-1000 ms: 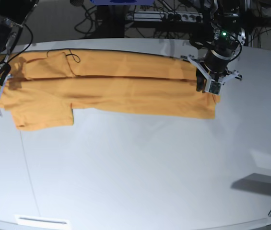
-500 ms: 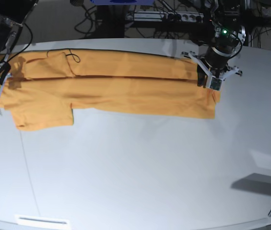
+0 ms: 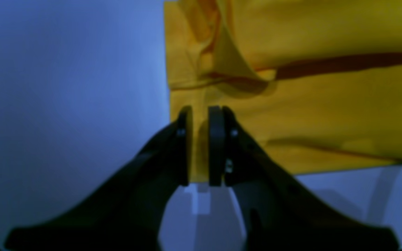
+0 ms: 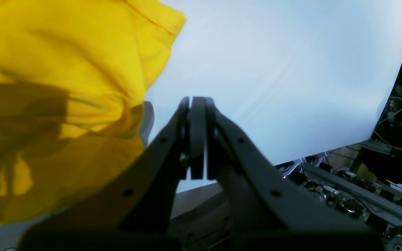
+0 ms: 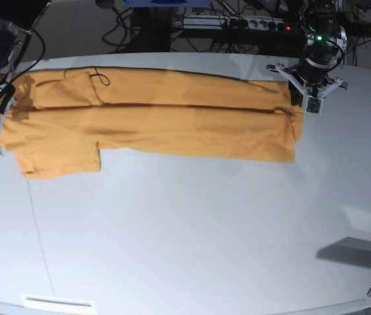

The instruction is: Fold the T-shirt properly

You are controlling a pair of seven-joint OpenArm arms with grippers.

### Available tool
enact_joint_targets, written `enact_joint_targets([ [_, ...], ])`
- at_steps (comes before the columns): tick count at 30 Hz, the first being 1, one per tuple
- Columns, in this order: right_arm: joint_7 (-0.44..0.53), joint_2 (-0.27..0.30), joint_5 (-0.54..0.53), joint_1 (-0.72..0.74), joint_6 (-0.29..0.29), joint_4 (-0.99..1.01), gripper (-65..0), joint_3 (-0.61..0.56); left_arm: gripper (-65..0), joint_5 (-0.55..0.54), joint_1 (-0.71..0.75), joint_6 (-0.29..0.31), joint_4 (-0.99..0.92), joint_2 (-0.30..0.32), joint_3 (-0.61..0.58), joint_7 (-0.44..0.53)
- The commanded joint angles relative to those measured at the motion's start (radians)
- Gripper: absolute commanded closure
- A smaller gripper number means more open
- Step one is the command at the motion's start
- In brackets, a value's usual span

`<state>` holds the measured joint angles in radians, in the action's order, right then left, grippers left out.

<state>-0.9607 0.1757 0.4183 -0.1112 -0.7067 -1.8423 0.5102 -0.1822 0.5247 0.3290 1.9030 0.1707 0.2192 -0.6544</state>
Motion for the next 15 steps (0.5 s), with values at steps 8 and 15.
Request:
enact_joint_targets([
  [8,0.006,0.014,0.004,0.012,0.009,-0.018,-0.1,0.003,-7.2,0.0,0.016,-0.003,0.097,0.0,-0.143,0.021],
  [15,0.006,0.014,0.004,0.012,0.009,-0.018,-0.1,0.003,-7.2,0.0,-0.036,-0.005,0.097,-0.015,-0.132,0.02],
])
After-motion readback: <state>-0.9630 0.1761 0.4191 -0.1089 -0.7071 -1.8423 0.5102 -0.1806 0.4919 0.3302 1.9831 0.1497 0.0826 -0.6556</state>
